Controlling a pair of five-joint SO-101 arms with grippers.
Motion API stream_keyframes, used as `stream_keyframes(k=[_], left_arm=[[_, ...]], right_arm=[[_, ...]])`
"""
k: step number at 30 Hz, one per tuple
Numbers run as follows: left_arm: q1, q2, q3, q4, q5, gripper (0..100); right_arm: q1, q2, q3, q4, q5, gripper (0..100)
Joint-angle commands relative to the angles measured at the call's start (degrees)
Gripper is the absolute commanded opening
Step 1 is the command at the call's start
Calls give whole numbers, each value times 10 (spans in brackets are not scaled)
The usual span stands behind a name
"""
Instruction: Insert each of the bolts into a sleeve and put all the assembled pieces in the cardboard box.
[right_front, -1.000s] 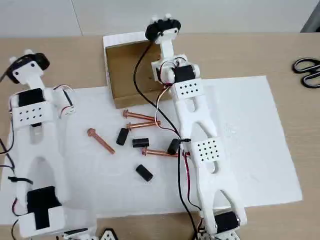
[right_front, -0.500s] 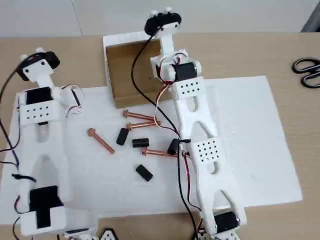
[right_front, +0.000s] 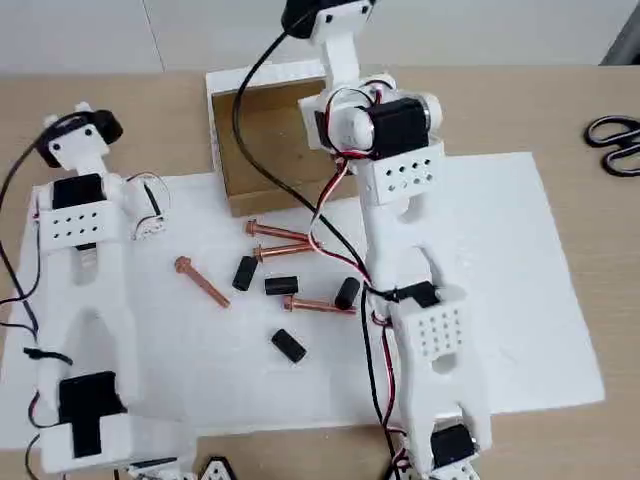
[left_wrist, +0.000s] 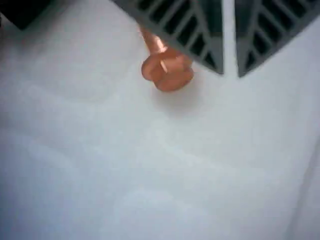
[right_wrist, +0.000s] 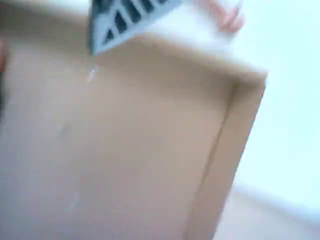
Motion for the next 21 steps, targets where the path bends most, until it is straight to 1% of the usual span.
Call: stream_keyframes(k=[1, 3, 6, 9, 11, 13, 15, 18, 21], left_arm=[[-16, -10, -10, 29, -3, 6], [-26, -10, -22, 67, -3, 7], [-33, -10, -41, 110, -4, 7], [-31, -10, -58, 130, -19, 6], [-30, -10, -58, 127, -24, 6], [-30, -10, -58, 126, -21, 6], [-29, -8, -58, 122, -20, 6], [-29, -5, -57, 121, -20, 6], [-29, -4, -57, 125, -20, 6]], right_arm=[[-7, -142, 252, 7, 2, 166], [-23, -237, 404, 5, -21, 166], [-44, -364, 600, -10, -117, 166], [-47, -438, 741, -44, -209, 166], [-47, -461, 822, -75, -254, 168], [-44, -469, 884, -124, -275, 168], [-33, -471, 931, -146, -305, 168], [-28, -465, 956, -131, -375, 166], [-25, -442, 956, -154, -436, 166]])
